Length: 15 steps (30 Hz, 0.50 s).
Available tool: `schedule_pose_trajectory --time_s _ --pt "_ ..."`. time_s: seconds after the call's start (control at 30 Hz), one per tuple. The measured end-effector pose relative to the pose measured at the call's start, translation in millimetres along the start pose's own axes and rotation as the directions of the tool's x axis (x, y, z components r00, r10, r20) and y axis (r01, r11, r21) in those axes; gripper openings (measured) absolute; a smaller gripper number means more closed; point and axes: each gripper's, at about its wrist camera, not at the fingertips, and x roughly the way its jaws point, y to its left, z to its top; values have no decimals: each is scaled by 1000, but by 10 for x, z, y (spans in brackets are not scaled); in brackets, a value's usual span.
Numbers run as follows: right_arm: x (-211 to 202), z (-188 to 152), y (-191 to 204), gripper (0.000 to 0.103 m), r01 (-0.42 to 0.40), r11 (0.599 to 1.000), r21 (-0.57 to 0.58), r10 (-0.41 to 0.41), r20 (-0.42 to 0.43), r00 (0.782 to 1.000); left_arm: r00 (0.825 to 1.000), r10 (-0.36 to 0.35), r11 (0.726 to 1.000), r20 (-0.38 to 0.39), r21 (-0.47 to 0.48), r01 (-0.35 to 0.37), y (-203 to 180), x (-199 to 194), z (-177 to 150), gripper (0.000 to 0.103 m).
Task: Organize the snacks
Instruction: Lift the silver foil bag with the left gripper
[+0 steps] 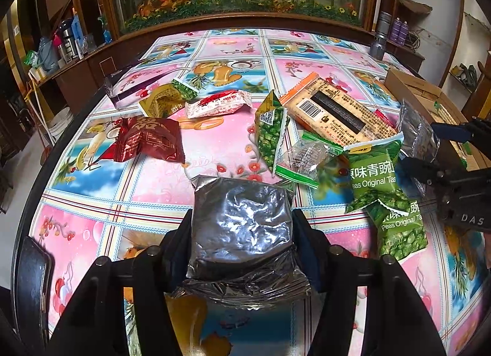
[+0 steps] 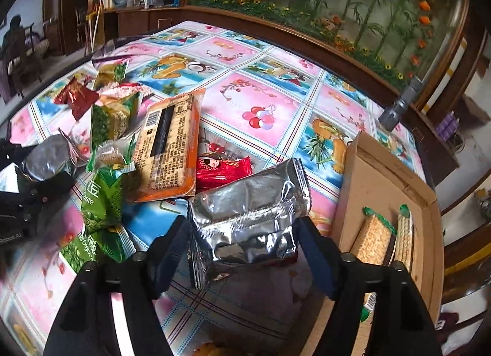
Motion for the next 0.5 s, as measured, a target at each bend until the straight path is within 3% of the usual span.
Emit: schedule_pose_trajectory --time_s 0.17,0.3,0.5 --pt "67 -16 -21 76 24 1000 5 -24 -12 1000 1000 -1 1000 5 4 1 -3 -8 -2 58" --pt "-19 3 -140 68 -15 997 70 14 20 1000 1000 -10 1000 9 -5 10 10 -17 1 58" --pt "-157 43 -321 68 -12 985 174 -4 89 996 999 -13 999 33 -41 14 61 -63 19 57"
